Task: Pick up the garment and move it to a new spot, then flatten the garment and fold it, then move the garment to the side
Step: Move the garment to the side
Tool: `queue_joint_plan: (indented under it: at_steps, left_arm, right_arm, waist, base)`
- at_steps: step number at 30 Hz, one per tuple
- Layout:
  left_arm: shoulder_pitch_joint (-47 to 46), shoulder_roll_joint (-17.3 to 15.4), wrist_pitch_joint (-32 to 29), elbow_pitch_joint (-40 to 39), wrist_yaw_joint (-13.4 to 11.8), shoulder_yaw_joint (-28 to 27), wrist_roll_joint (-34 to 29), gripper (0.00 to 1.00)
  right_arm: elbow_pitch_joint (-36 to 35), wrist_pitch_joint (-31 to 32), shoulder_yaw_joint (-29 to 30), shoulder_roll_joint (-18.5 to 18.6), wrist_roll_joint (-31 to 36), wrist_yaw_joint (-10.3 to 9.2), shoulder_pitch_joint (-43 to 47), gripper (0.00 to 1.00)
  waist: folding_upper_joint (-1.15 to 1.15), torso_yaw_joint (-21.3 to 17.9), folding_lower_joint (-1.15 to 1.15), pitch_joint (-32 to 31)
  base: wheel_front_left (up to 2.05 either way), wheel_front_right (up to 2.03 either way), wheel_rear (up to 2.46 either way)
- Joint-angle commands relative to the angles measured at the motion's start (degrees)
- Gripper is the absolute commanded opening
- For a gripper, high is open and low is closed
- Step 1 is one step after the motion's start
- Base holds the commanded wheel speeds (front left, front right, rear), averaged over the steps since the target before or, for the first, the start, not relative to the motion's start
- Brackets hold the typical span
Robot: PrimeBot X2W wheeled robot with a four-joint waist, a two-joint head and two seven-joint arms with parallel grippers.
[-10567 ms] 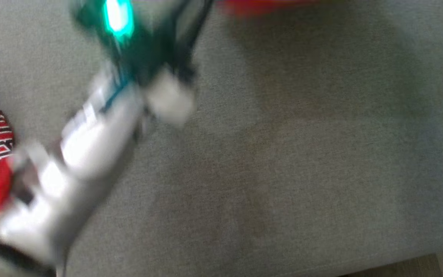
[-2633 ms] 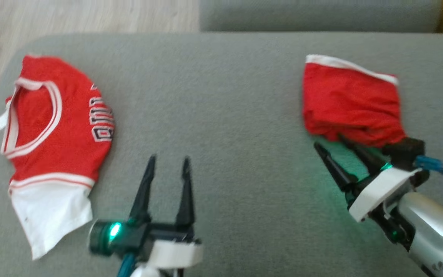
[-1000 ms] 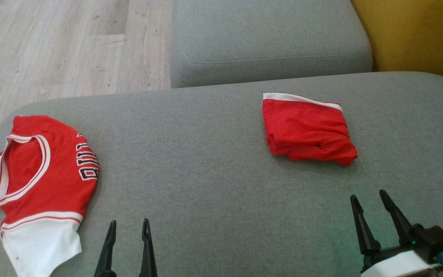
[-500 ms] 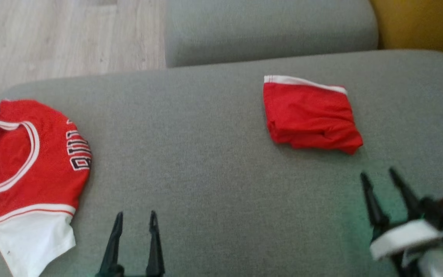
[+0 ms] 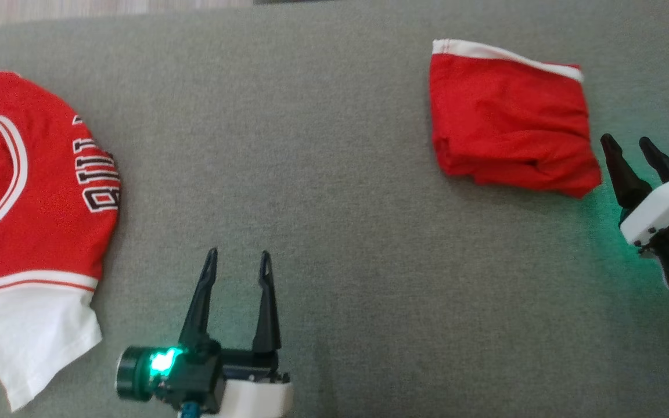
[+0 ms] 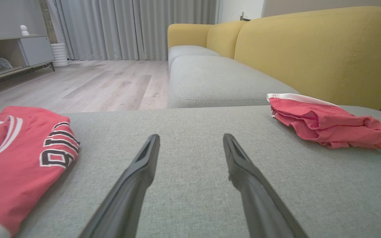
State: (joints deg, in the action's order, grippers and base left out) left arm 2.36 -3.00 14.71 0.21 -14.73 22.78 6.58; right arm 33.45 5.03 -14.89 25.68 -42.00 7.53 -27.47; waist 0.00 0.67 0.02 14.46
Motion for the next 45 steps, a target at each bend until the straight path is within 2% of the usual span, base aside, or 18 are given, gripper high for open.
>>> queue_joint_plan:
  at_steps: [1, 7, 8, 10, 11, 12, 14, 19, 28, 33, 39, 40, 41, 45]
  left_arm:
    - [-2.60, 0.13, 0.29, -1.43, -0.72, -0.38, -0.05, 1.00]
    - [-5.32, 0.13, 0.29, -1.29, -1.36, 1.32, -0.06, 1.00]
    - [-5.71, 0.13, 0.29, -1.24, -1.47, 1.51, -0.10, 1.00]
    - [-6.27, 0.13, 0.29, -1.10, -1.68, 1.80, -0.15, 1.00]
    - [-6.47, 0.13, 0.29, -1.06, -1.79, 1.87, -0.18, 1.00]
    - [-6.63, 0.13, 0.29, -1.07, -1.92, 1.89, -0.19, 1.00]
    - [-6.90, 0.13, 0.29, -1.28, -2.34, 1.87, -0.17, 1.00]
    - [-7.54, 0.13, 0.29, -1.33, -2.07, 1.52, -0.37, 1.00]
    - [-12.85, 0.13, 0.29, -1.93, -1.08, 2.27, -2.84, 1.00]
    - [-17.18, 0.13, 0.29, -1.59, -0.34, 3.44, -4.10, 1.00]
    - [-21.24, 0.13, 0.29, -0.96, -0.49, 4.78, -4.32, 1.00]
    - [-21.62, 0.13, 0.29, -0.85, -0.57, 4.97, -4.21, 1.00]
    - [-21.93, 0.13, 0.29, -0.71, -0.63, 5.13, -4.09, 1.00]
    - [-22.47, 0.13, 0.29, -0.04, -0.72, 5.58, -3.35, 1.00]
  right_arm:
    - [-0.25, 1.24, -2.01, 2.45, -2.80, -0.04, -2.04, 1.00]
    - [3.19, 4.70, -6.33, 4.51, -9.09, -0.04, -4.68, 1.00]
    - [3.69, 5.33, -7.11, 4.58, -10.45, -0.04, -5.07, 0.92]
    - [4.03, 7.04, -8.96, 4.64, -13.25, -0.04, -5.48, 0.47]
    - [3.85, 7.95, -9.89, 4.81, -14.66, -0.04, -5.56, 0.14]
    - [3.49, 8.57, -10.74, 5.20, -15.91, -0.04, -5.61, 0.00]
    - [2.56, 8.28, -12.61, 6.85, -18.13, -0.04, -6.18, 0.00]
    - [1.83, 5.40, -15.49, 11.50, -18.19, -0.04, -8.10, 0.00]
    - [1.75, 4.41, -17.97, 24.69, -18.48, -0.04, -11.67, 0.00]
    - [5.16, 0.57, -18.02, 31.32, -15.78, -0.04, -13.87, 0.00]
    - [11.86, -5.38, -16.67, 34.95, -12.74, -0.04, -17.27, 0.00]
    - [13.13, -6.40, -16.52, 35.07, -11.89, -0.04, -17.97, 0.27]
    - [14.43, -7.26, -16.40, 34.93, -11.07, -0.04, -18.66, 0.98]
    - [18.79, -9.92, -17.29, 32.71, -6.82, -0.04, -20.72, 1.00]
  waist:
    - [0.00, 1.14, -0.02, 2.26]
    - [0.00, 2.22, -0.02, 4.17]
    - [0.00, 2.35, -0.02, 4.39]
    - [0.00, 2.50, -0.02, 4.67]
    - [0.00, 2.48, -0.02, 4.79]
    - [0.00, 2.42, -0.02, 4.90]
    - [0.00, 1.80, -0.02, 5.27]
    - [0.00, -0.53, -0.02, 6.37]
    - [0.00, -4.97, -0.02, 14.20]
    - [0.00, -5.87, -0.02, 19.14]
    - [0.00, -5.88, -0.02, 22.25]
    - [0.00, -5.84, -0.02, 22.36]
    - [0.00, -5.79, -0.02, 22.38]
    - [0.00, -5.38, -0.02, 20.75]
  base:
    - [0.00, 0.00, 0.00]
    - [0.00, 0.00, 0.00]
    - [0.00, 0.00, 0.00]
    - [0.00, 0.00, 0.00]
    - [0.00, 0.00, 0.00]
    - [0.00, 0.00, 0.00]
    - [0.00, 0.00, 0.00]
    - [0.00, 0.00, 0.00]
    - [0.00, 0.00, 0.00]
    - [0.00, 0.00, 0.00]
    - [0.00, 0.00, 0.00]
    - [0.00, 0.00, 0.00]
    - [0.00, 0.00, 0.00]
    - [0.00, 0.00, 0.00]
